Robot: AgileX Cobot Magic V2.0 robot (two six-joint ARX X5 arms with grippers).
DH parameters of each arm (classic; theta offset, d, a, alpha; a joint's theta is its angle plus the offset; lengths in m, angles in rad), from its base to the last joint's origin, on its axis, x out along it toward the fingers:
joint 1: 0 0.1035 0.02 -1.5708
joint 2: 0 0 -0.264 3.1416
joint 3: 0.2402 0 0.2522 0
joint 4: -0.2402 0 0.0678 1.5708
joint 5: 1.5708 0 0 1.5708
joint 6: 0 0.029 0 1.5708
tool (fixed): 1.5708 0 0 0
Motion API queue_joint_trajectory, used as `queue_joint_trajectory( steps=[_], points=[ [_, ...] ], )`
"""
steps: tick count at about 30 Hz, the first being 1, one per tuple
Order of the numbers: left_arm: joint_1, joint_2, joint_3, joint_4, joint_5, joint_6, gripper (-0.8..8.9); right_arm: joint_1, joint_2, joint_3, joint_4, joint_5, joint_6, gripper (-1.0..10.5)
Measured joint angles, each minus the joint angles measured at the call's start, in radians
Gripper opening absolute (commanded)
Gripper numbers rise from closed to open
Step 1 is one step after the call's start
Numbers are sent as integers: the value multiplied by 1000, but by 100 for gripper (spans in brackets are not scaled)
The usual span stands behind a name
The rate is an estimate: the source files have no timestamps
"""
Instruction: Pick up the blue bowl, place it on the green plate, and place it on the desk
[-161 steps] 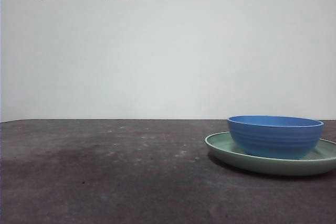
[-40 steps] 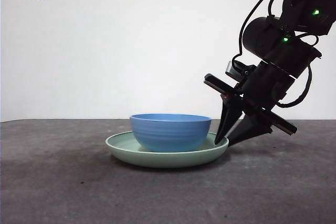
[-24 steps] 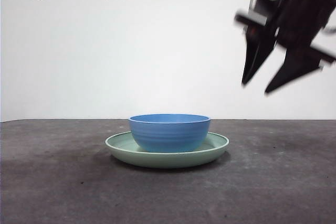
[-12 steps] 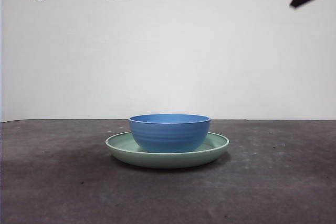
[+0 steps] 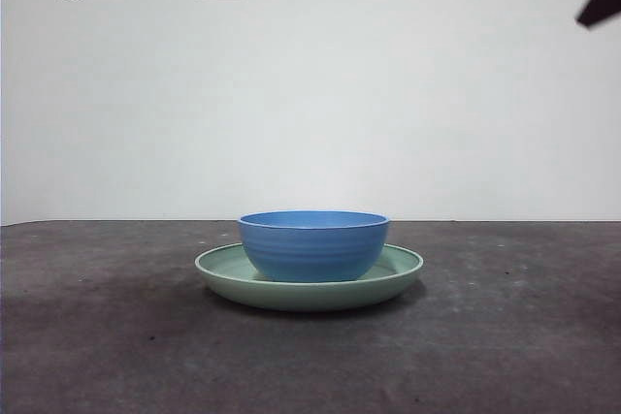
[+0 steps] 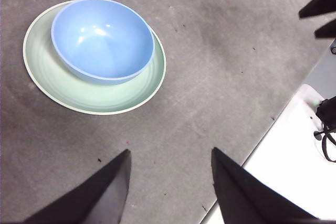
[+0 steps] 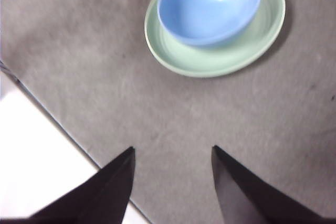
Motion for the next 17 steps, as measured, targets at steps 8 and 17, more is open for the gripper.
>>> queue_joint_trajectory(
  steps=[8, 17],
  points=[
    [0, 0, 0, 0, 0, 0, 249, 1, 0, -9, 32, -45, 0, 233],
    [0, 0, 0, 0, 0, 0, 155, 1, 0, -9, 33, -45, 0, 160]
  ],
)
